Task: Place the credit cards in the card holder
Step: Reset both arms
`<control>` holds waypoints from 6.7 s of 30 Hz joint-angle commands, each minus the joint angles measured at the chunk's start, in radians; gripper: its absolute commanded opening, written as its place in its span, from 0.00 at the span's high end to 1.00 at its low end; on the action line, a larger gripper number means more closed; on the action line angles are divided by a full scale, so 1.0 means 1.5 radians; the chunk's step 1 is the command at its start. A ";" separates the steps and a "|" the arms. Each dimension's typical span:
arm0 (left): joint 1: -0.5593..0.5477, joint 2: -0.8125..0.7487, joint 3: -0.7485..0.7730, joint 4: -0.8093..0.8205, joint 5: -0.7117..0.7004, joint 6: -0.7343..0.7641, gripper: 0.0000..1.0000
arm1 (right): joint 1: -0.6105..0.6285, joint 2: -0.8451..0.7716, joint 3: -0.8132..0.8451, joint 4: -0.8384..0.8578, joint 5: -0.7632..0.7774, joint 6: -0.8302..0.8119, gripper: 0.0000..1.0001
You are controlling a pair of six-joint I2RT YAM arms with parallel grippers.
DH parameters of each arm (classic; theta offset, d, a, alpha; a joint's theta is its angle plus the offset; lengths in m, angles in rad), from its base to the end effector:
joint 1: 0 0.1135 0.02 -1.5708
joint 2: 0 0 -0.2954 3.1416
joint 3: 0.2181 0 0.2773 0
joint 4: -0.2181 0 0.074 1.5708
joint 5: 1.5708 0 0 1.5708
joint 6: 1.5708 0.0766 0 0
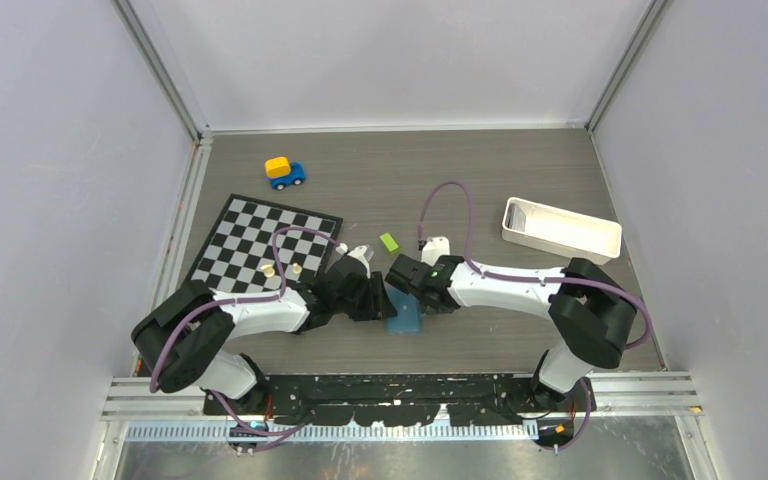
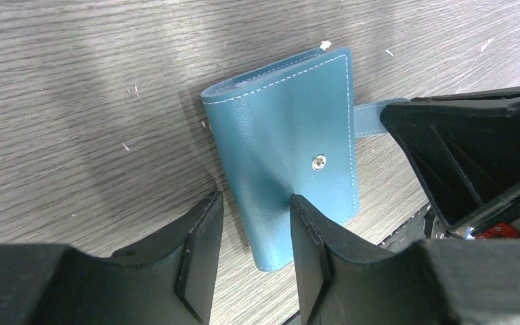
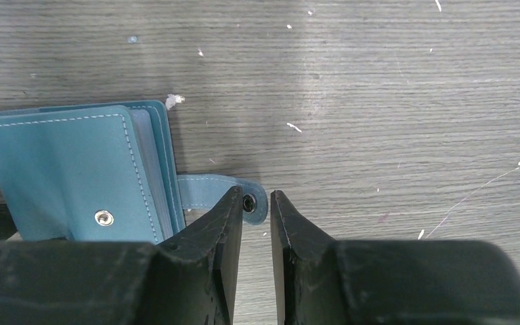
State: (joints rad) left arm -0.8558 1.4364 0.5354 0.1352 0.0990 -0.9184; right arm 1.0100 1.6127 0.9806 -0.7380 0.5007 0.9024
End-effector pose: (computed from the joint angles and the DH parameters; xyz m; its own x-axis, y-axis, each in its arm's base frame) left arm 0.1935 -0.2344 0.1271 -0.9101 -0.1579 -0.3832 0.1234 0.7793 -0.6144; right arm 0.1984 0.2467 0.1587 -0.8661 -0.0845 -0.4927 -0.0198 0.9906 -0.1351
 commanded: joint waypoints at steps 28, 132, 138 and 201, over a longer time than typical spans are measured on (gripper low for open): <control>0.002 0.021 -0.001 -0.008 0.003 0.001 0.57 | -0.046 -0.121 -0.093 0.119 -0.093 0.041 1.00; 0.002 0.073 0.034 -0.105 -0.044 0.049 0.66 | -0.174 -0.115 -0.222 0.474 -0.529 -0.044 1.00; 0.002 0.073 0.036 -0.121 -0.057 0.055 0.67 | -0.175 -0.147 -0.226 0.476 -0.527 -0.036 1.00; 0.002 0.065 0.034 -0.133 -0.060 0.059 0.68 | -0.177 -0.029 -0.204 0.348 -0.394 -0.027 1.00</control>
State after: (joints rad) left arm -0.8551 1.4994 0.6098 0.0673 0.0910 -0.8787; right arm 0.7399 1.4971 0.6811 -0.1032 -0.2428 0.8715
